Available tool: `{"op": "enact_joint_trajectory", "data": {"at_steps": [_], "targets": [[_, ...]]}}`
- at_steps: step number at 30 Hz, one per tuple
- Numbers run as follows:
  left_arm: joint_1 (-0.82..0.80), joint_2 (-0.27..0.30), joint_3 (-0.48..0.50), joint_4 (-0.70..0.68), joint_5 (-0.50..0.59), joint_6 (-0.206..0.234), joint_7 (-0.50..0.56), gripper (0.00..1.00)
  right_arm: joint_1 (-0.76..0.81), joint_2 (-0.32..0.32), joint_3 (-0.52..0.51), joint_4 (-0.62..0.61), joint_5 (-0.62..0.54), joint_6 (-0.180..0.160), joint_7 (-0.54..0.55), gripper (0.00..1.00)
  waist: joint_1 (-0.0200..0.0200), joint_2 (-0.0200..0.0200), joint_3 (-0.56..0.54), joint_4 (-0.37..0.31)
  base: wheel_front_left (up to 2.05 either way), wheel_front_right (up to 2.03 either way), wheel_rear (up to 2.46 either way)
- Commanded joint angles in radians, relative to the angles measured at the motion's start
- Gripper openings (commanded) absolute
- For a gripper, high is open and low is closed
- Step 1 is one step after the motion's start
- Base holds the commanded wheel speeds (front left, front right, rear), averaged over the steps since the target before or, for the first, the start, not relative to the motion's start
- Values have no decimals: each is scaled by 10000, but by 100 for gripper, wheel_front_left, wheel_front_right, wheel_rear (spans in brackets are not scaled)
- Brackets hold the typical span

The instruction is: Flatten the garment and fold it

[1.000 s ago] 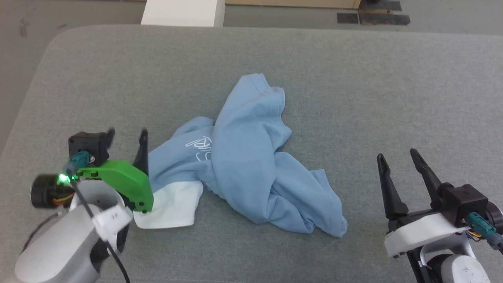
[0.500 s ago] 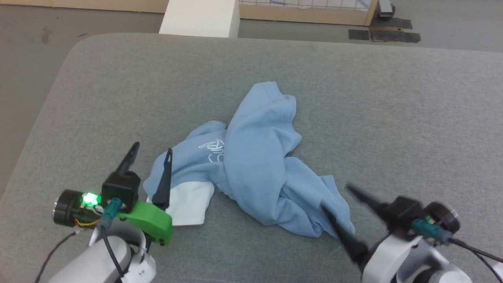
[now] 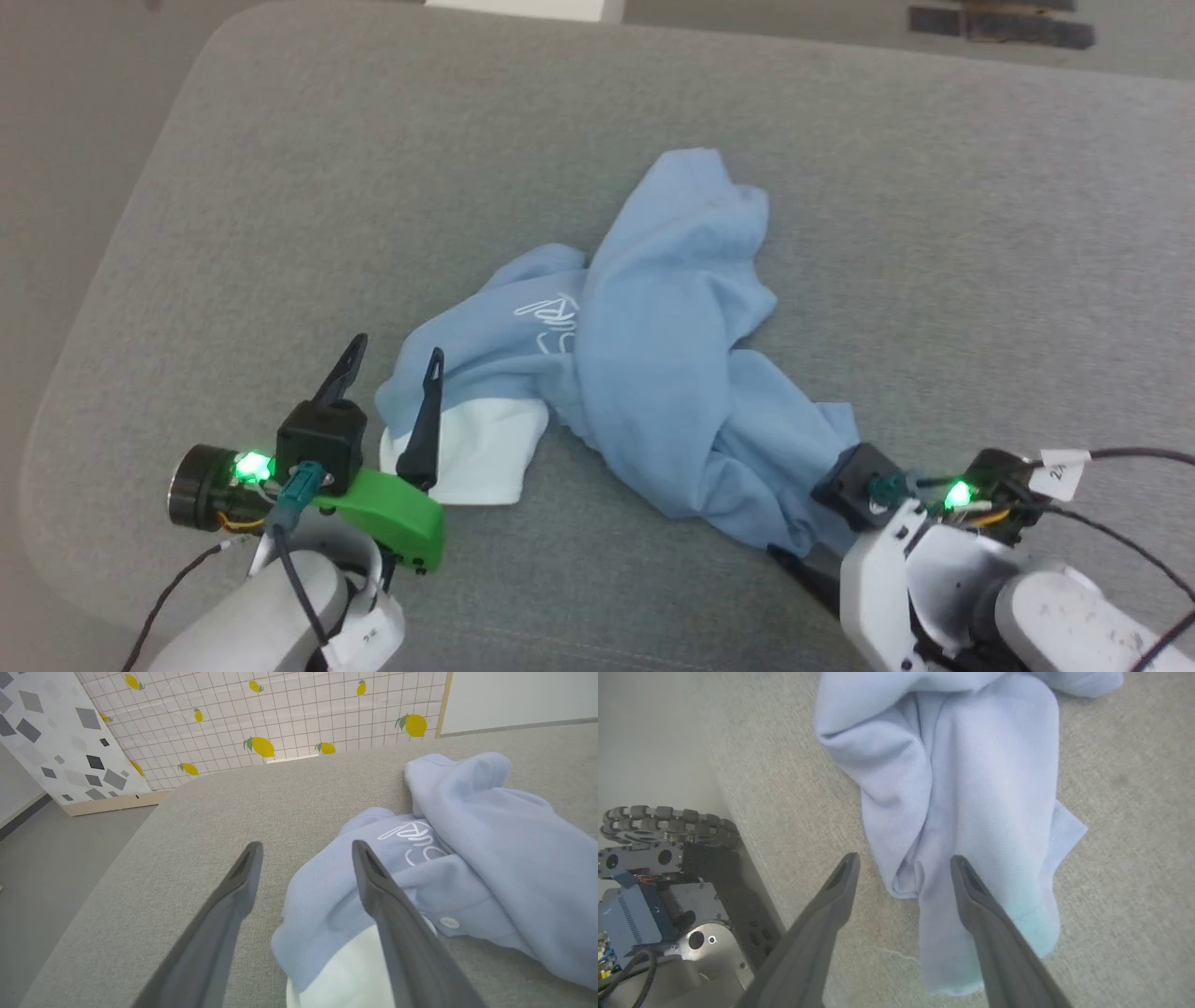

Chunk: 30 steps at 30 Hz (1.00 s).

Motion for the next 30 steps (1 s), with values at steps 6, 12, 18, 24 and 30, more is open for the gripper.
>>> {"op": "enact_joint_trajectory", "data": {"at_steps": [6, 12, 18, 24, 30], "targets": [[-264, -385, 49, 277, 151, -68, -77, 100, -700, -41, 677, 1239, -203, -15, 29, 100, 0, 0, 674, 782, 0, 0, 0], [-192, -550, 176, 468, 212, -119, -90, 100, -885, -5, 881, 2083, -337, -15, -266, 0, 0, 0, 667, 827, 0, 0, 0], [-9, -497, 291, 639, 167, -224, -95, 100, -587, 356, -506, 2253, 252, -15, -762, 0, 0, 0, 187, 408, 0, 0, 0], [201, -397, 311, 683, 40, -315, -81, 100, 281, 365, -2796, 1505, 1212, -15, -535, 0, 0, 0, -343, -192, 0, 0, 0], [357, -356, 277, 632, -72, -323, -18, 100, 1450, 65, -4963, 1189, 873, -15, -51, 0, 0, 0, -636, -658, 0, 0, 0]]}}
